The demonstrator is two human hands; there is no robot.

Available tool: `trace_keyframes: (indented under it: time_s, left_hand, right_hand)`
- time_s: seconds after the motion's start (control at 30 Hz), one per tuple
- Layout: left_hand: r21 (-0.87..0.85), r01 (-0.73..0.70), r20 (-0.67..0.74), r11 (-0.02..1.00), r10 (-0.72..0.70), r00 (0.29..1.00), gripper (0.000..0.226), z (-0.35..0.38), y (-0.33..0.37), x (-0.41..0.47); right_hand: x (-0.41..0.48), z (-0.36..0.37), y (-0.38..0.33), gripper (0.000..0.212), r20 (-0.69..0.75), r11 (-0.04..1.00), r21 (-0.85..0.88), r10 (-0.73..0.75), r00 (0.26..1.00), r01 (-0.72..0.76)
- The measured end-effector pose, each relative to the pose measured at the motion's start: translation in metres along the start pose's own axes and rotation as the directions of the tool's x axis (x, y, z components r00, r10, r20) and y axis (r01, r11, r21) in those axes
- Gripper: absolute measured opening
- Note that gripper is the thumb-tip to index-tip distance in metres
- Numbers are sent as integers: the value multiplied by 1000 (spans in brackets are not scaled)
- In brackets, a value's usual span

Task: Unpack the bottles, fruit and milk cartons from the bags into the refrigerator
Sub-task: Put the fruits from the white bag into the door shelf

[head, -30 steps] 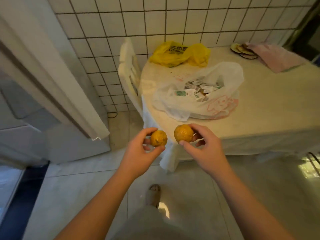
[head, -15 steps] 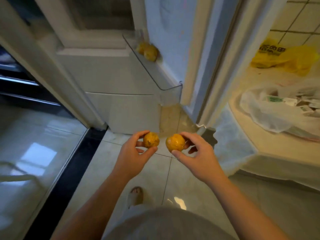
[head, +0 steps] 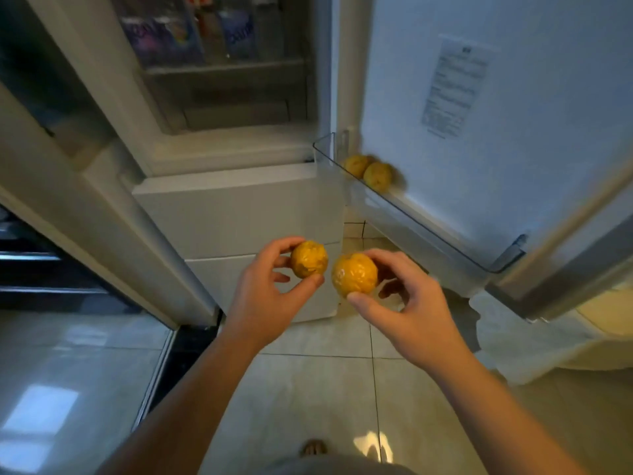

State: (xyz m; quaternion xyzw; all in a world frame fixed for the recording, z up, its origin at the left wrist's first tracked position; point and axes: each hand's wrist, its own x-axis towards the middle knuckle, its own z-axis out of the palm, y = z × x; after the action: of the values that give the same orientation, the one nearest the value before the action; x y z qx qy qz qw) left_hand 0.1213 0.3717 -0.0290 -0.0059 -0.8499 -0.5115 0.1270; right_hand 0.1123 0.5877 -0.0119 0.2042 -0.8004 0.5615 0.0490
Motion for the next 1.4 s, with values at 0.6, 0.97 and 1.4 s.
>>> trace_keyframes:
  time_s: [0.6, 0.97, 1.4]
  left_hand:
    - [350, -203, 396, 914, 52, 917, 48, 16, 75, 200]
    - [636, -124, 522, 762, -306, 796, 60, 52, 91, 230]
    - [593, -237, 389, 770, -17, 921, 45, 44, 79, 200]
  right_hand:
    - [135, -61, -28, 23, -231, 802, -473, 287, 930, -365]
    - [174, -58, -2, 27, -101, 462, -668, 720, 687, -583]
    - [138, -77, -19, 60, -104, 684, -615, 423, 900, -392]
